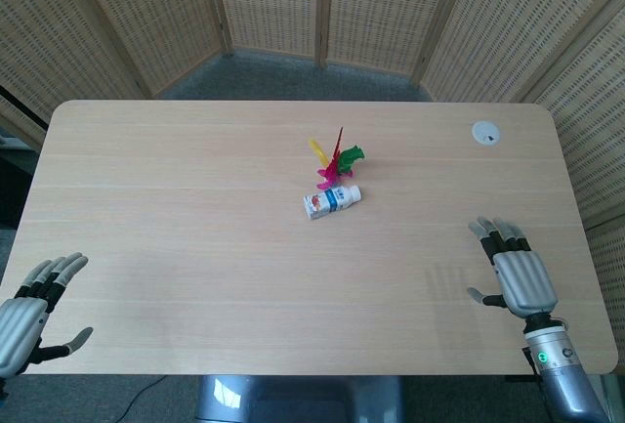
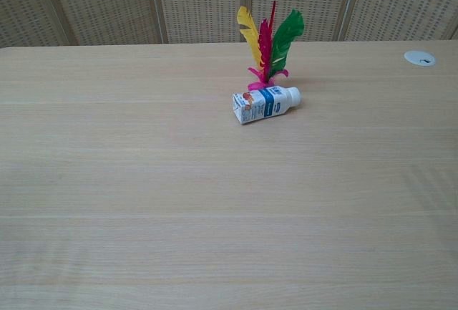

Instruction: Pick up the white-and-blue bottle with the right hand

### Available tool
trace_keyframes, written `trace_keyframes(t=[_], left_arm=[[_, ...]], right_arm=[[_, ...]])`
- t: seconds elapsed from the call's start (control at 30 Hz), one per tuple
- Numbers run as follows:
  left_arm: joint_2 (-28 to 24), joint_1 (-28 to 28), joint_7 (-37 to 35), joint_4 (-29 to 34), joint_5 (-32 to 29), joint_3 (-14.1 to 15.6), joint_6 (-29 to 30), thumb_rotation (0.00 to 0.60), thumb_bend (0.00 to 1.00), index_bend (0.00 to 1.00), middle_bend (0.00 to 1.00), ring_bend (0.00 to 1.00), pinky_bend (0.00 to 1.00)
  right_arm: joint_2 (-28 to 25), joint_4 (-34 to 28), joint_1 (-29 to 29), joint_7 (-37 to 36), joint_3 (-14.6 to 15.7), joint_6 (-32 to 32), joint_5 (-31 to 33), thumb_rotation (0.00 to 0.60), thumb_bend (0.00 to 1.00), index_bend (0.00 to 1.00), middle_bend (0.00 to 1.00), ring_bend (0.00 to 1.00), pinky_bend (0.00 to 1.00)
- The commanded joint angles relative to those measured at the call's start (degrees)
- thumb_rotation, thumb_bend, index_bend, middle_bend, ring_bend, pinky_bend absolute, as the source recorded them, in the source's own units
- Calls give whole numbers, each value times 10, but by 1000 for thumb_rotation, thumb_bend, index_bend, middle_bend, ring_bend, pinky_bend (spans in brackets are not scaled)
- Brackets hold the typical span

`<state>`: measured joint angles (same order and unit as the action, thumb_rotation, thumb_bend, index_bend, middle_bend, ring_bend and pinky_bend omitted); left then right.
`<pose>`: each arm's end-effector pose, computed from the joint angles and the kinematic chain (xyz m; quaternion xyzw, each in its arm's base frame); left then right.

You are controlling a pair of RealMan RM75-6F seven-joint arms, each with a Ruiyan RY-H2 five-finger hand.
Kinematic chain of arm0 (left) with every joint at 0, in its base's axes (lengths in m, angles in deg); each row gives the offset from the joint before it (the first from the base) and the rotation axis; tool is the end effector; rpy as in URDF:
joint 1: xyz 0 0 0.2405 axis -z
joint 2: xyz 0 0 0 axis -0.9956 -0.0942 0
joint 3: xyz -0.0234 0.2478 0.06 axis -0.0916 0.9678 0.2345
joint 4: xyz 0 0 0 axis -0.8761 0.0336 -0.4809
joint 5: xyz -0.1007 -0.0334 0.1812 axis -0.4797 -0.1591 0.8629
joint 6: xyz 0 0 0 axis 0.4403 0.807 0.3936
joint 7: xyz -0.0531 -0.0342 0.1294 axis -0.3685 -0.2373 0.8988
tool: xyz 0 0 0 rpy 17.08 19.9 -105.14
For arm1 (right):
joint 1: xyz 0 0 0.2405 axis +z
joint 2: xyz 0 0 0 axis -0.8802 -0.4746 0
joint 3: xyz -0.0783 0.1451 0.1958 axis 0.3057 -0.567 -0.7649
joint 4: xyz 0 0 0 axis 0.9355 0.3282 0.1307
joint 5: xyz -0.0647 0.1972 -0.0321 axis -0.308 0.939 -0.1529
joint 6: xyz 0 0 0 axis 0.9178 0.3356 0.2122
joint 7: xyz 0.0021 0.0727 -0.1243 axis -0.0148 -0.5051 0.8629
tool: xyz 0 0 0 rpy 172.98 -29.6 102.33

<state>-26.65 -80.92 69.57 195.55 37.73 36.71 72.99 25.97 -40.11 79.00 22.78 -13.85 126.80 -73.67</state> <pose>-0.2644 0.1318 0.1708 -0.6204 -0.4972 -0.3822 0.4710 -0.2633 -0.2339 0.1137 0.6586 -0.4017 0.3604 0.5244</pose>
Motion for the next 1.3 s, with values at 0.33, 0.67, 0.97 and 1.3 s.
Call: trace_keyframes(t=[0.33,0.67,0.97,1.3], left_arm=[[9,5,-6,-10,-3,-4,-8,600,317,0,0,0,0],[10,13,0,-7,-11,-8,-21,600,318,0,0,0,0],[16,21,-8,-20,-46,-17,-42,600,318,0,0,0,0],[29,34,-8,-32,-73,-27,-69,600,318,0,0,0,0]], right_arm=[[10,-1,21,-7,-4,-41,-15,600,165,0,0,0,0],[38,18,143,-25,-39,-241,42,600,163,0,0,0,0],[130,133,275,-11,-82,-397,142,600,164,0,0,0,0],[205,251,365,-8,-98,-458,185,600,165,0,0,0,0]])
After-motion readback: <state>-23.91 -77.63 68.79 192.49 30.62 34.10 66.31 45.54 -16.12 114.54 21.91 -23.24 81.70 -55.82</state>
